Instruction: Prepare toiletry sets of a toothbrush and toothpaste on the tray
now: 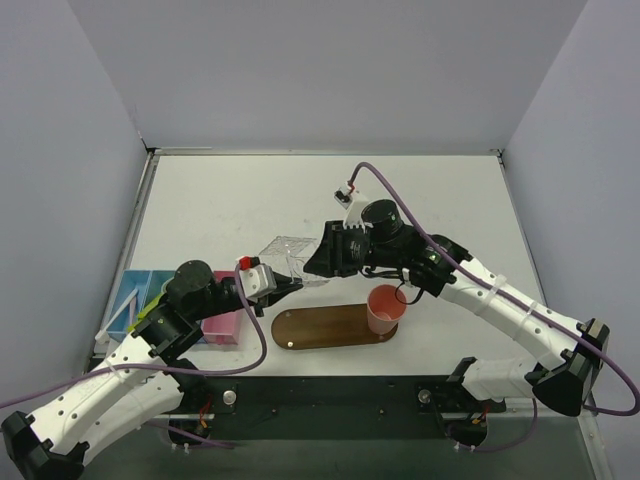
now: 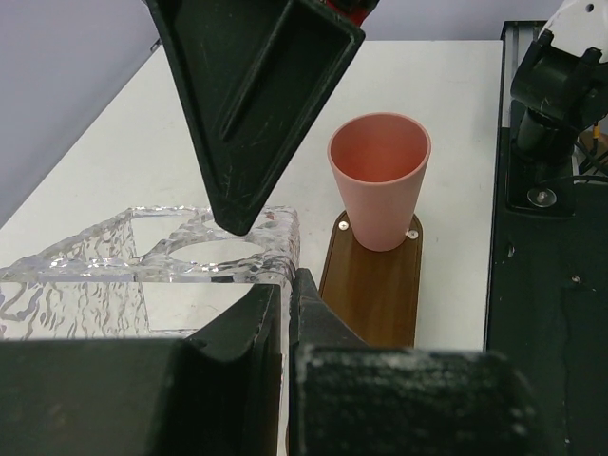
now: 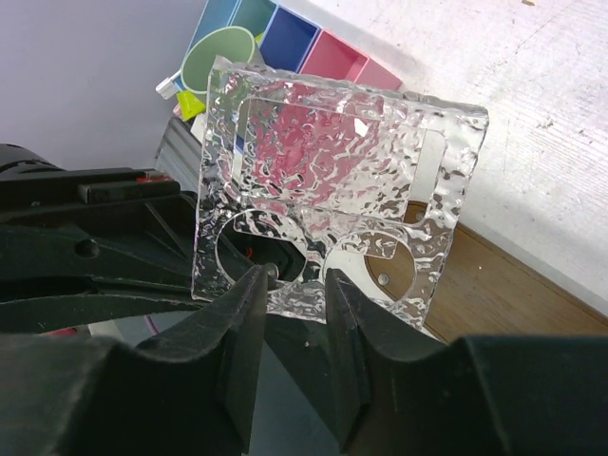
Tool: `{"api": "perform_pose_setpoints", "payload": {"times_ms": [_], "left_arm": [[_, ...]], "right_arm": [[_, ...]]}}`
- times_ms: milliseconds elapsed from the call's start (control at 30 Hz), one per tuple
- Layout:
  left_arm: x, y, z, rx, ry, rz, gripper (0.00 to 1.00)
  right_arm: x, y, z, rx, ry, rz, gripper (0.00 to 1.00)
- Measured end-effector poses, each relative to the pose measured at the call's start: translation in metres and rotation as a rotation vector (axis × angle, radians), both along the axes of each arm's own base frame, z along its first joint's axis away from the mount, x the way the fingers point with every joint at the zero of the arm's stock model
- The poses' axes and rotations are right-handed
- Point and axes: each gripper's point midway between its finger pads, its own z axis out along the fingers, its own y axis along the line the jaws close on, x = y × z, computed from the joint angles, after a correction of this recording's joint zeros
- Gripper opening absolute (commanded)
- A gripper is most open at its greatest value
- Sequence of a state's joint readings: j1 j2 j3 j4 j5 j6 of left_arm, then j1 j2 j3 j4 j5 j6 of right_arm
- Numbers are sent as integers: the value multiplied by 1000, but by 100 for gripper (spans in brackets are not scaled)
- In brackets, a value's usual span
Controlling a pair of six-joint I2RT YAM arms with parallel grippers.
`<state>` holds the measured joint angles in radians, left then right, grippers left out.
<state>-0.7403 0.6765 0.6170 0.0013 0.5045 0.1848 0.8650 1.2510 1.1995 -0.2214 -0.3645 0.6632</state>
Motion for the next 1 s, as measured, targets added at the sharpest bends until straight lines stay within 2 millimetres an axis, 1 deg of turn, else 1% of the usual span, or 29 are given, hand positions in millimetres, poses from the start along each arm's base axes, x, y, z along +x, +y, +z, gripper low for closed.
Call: {"api": "perform_pose_setpoints", "payload": {"times_ms": [300, 433, 633, 700, 767, 900, 1000], "left_arm": [[-1, -1, -3, 15, -3, 4, 0], [-1, -1, -4, 18, -3, 5, 0], [-2, -1, -6, 24, 2, 4, 0], [-2, -1, -6, 24, 2, 5, 0], [-2, -1, -7, 24, 2, 5, 0], [-2, -1, -8, 29, 6, 5, 0], [-1, -1, -9, 31, 4, 10, 0]], "right_arm": [[6, 1, -1, 0, 1, -28, 27], [8, 3, -7, -12, 13, -32, 29], [11, 6, -19, -38, 31, -37, 29], [10, 8, -21, -43, 36, -36, 26], [10, 9, -23, -47, 40, -33, 22], [9, 10, -24, -46, 45, -35, 17], [9, 10, -24, -43, 53, -39, 7]]}}
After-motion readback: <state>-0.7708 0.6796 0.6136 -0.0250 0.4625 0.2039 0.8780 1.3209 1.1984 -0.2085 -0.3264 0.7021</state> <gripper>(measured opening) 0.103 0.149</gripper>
